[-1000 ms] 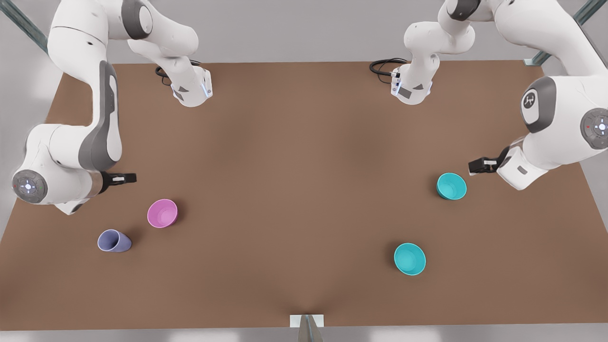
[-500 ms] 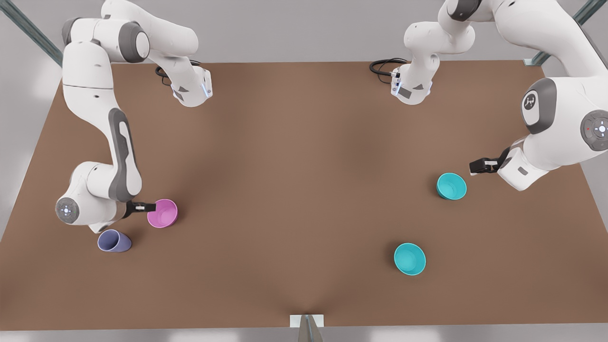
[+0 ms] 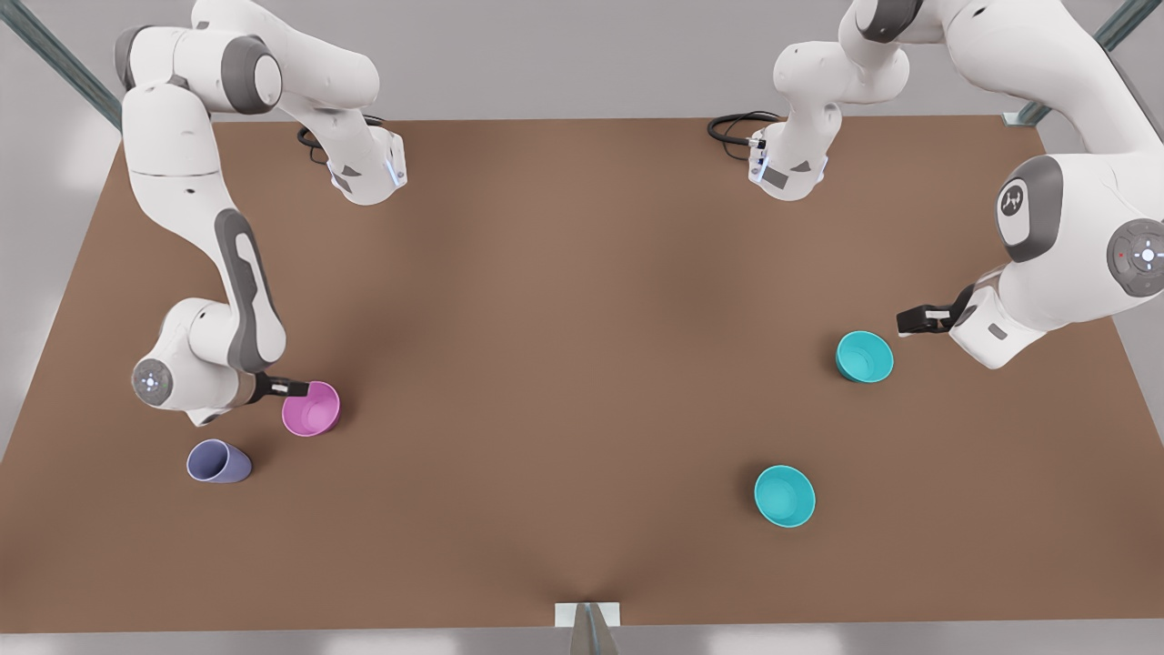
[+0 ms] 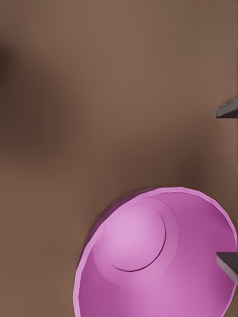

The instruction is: Stack the blue bowl on the pink bowl

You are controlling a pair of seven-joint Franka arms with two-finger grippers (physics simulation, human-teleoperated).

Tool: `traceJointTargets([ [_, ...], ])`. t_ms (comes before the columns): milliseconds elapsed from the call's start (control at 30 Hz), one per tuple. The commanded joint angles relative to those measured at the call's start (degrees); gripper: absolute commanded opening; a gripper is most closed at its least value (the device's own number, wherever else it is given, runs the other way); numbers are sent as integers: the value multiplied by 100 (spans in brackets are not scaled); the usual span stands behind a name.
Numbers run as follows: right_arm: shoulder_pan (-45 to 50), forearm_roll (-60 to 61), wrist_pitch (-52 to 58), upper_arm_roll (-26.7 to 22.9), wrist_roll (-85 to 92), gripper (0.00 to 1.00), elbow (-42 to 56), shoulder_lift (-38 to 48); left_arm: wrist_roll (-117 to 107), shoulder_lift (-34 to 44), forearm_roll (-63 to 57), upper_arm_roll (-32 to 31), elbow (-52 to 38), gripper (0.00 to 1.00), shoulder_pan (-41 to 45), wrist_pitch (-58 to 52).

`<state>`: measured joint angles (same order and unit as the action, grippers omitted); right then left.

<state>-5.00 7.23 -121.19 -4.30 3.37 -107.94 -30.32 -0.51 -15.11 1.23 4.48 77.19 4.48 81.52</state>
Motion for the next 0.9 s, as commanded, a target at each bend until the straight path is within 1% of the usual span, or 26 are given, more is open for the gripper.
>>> traceJointTargets([
  [0,-1,103,-273,0,-399,100,18,-44,7,8,-9,1,-3,100,0,-31],
  [267,-27,147,-326,0,-399,100,97,-395,7,8,0,1,-11,100,0,-48],
  [400,-27,147,-326,0,-407,100,106,-422,7,8,-9,1,-11,100,0,-57],
  [433,-18,147,-317,0,-399,84,106,-422,7,8,-9,1,-20,100,0,-48],
  [467,-9,147,-309,0,-407,62,106,-422,7,8,-9,1,-11,100,0,-57],
  [500,-9,147,-309,0,-407,47,115,-422,7,8,-9,1,-11,100,0,-57],
  [567,8,147,-274,0,-407,39,150,-422,-37,8,0,1,-11,100,9,-66],
  [700,17,147,-160,0,-425,36,290,-395,-37,8,0,1,-3,100,9,-66],
  [767,34,226,122,0,-443,21,458,-334,-37,8,-9,1,-11,100,9,-66],
  [867,52,270,377,9,-434,21,598,-220,-2,8,-9,1,-11,100,0,-74],
])
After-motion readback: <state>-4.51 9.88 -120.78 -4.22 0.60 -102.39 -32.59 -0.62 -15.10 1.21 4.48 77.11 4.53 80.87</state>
